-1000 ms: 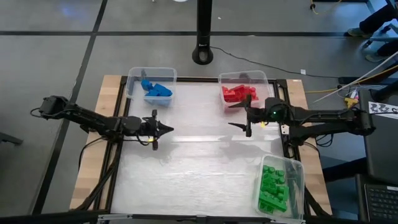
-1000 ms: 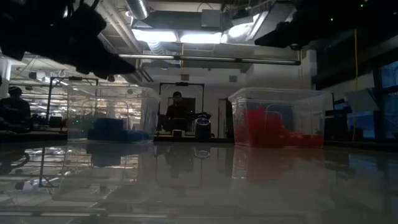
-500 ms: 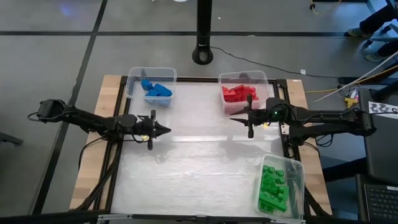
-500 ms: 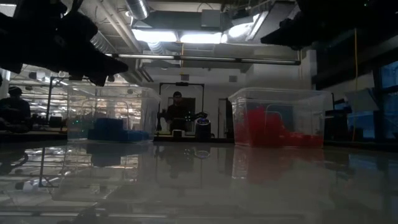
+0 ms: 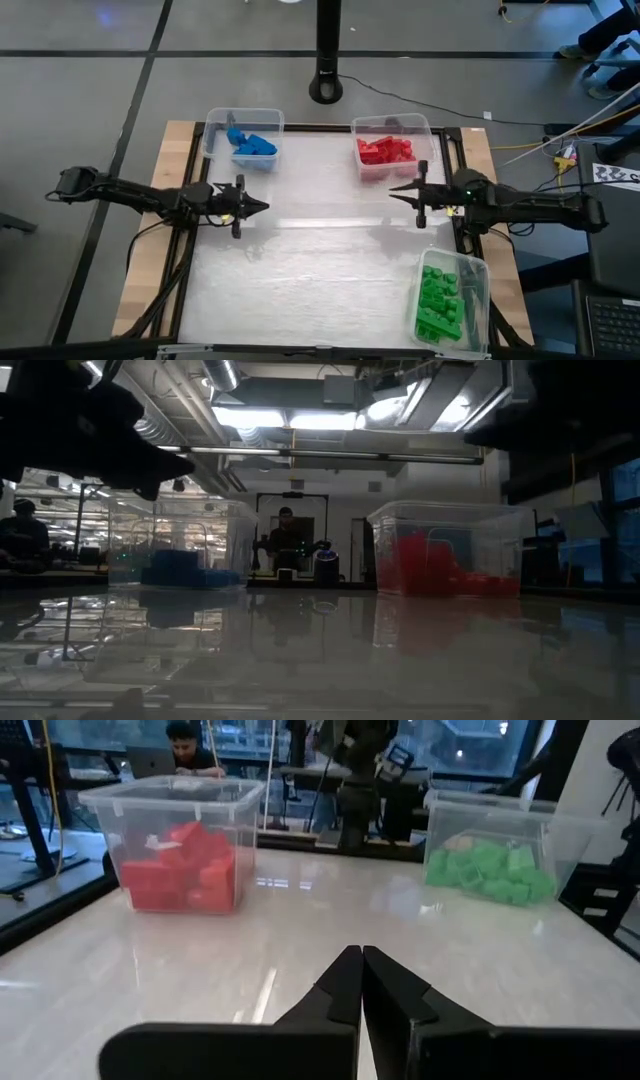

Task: Sort blocks
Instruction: Return to Home position

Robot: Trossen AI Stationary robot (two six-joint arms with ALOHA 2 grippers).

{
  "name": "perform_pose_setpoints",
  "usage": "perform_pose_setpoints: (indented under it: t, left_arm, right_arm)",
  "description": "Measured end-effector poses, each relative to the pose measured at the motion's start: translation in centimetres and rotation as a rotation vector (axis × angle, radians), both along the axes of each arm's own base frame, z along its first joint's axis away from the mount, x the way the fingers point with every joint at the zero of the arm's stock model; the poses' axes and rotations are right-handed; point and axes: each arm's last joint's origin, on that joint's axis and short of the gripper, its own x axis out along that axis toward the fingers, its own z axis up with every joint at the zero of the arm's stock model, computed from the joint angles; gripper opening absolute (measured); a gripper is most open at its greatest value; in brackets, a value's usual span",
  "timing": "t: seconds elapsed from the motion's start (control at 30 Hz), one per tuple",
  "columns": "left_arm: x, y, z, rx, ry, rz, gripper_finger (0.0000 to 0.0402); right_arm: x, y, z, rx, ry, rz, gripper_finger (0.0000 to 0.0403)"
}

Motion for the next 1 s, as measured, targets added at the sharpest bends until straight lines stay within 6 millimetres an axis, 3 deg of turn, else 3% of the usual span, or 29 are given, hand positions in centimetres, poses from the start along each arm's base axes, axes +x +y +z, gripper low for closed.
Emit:
perform_pose_setpoints:
  t: [0.23,0.43,0.7,1.0]
  left_arm:
    - [-0.7,0.0,0.3,-0.002,-0.007,0.009,0.0001]
    - [-1.2,0.1,0.6,-0.002,-0.024,0.012,0.0001]
    - [-2.0,0.1,1.0,0.021,-0.052,0.026,0.0001]
    - [-3.2,0.1,1.1,0.070,-0.068,0.006,0.0001]
  right_arm:
    - [-3.3,0.5,-2.5,0.011,-0.151,-0.013,0.0064]
    - [-4.8,0.7,-3.7,0.013,-0.239,-0.012,0.0065]
    - [-4.6,0.5,-5.4,0.029,-0.217,-0.076,0.0065]
    - [-4.6,0.3,-5.6,-0.002,-0.196,-0.135,0.0065]
